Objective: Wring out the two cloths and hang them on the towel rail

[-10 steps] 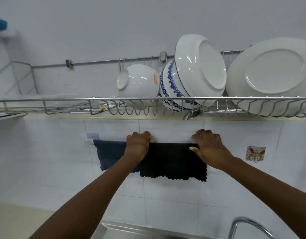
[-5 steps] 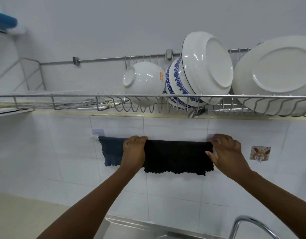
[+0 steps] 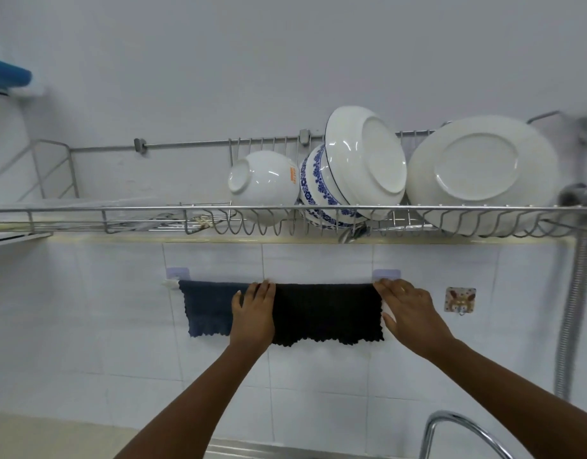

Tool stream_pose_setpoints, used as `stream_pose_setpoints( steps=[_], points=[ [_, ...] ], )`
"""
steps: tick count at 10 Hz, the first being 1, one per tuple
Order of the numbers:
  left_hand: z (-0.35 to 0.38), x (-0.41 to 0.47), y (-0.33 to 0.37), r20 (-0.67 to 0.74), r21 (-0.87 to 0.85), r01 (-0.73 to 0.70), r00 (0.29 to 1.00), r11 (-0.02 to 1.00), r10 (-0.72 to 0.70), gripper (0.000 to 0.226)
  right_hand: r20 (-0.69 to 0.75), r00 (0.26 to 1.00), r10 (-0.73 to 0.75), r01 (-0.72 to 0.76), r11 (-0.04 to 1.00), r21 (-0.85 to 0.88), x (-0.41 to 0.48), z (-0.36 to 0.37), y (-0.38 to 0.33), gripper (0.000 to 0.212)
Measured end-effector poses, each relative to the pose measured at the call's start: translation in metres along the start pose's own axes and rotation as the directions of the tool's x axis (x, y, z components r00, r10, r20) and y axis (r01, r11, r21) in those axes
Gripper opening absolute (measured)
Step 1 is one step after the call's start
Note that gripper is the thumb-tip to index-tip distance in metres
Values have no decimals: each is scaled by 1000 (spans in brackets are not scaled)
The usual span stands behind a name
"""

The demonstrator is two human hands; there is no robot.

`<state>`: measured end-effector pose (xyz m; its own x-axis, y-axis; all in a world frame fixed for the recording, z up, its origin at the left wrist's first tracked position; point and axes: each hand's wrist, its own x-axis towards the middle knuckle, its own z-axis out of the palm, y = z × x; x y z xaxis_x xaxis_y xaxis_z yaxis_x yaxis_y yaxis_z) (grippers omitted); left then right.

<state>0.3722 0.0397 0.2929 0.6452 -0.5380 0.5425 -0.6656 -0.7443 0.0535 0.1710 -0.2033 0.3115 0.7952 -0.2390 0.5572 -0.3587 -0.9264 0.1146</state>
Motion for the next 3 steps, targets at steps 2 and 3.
stream_pose_setpoints(
  steps=[2, 3],
  points=[
    [-15, -4, 4, 102, -52, 29, 994, 998, -24, 83, 107, 992, 61, -59, 998, -25, -4, -6, 0, 70],
    [-23, -3, 16, 120, -90, 4, 993, 996, 7, 79, 63, 991, 118, -127, 978, 166, -8, -17, -2, 59]
  ],
)
